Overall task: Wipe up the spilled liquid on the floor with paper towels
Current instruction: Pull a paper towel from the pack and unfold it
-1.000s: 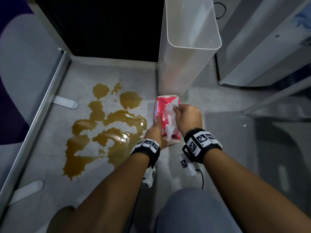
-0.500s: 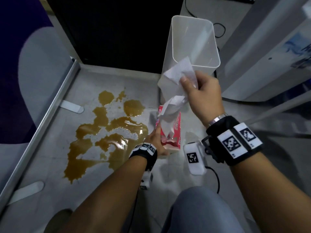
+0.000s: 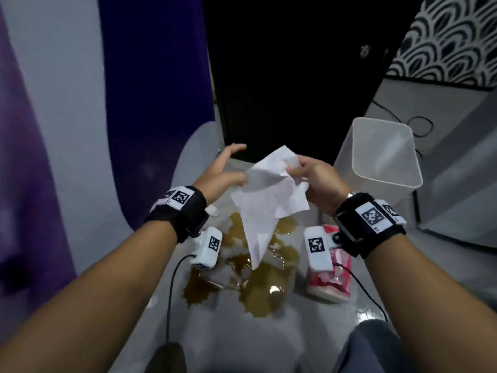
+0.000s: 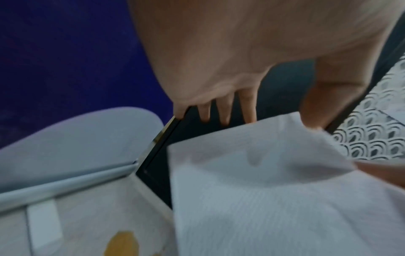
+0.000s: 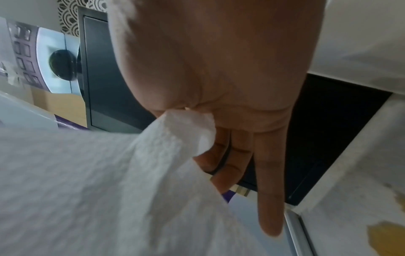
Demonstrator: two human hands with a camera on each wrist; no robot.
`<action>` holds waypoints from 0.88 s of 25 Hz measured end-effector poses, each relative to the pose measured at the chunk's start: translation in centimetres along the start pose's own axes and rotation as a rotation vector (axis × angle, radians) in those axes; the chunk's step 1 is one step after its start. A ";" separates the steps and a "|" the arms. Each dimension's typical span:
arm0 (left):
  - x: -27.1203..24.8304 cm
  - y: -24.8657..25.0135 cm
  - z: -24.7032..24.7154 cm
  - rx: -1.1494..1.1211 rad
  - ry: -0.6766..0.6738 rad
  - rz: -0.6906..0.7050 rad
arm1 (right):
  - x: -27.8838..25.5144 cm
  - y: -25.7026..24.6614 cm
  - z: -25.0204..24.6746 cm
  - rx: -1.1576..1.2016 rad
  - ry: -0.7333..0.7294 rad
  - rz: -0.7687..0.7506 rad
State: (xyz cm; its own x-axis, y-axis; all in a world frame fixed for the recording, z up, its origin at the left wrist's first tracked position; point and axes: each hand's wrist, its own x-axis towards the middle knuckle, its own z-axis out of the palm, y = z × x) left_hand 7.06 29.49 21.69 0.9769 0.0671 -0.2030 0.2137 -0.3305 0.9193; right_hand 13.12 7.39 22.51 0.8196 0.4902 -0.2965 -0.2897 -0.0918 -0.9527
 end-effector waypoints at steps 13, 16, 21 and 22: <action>-3.3 -2.9 -4.3 -0.283 0.260 -0.261 | 0.0 6.6 3.6 0.145 -0.115 0.174; -3.7 -3.6 -5.1 -0.292 0.259 -0.309 | -0.1 6.6 4.8 0.131 -0.118 0.118; -3.5 -3.2 -5.9 -0.287 0.294 -0.314 | -0.1 7.2 7.5 -0.326 -0.253 -0.106; -3.4 -3.2 -5.9 -0.278 0.290 -0.313 | 0.1 7.5 8.0 -0.307 -0.179 -0.158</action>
State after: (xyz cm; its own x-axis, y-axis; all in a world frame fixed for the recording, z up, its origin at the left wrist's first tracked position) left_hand 3.07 35.86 21.44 0.8188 0.3944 -0.4172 0.4512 0.0074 0.8924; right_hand 7.14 13.66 15.88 0.7356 0.6598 -0.1538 0.0167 -0.2445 -0.9695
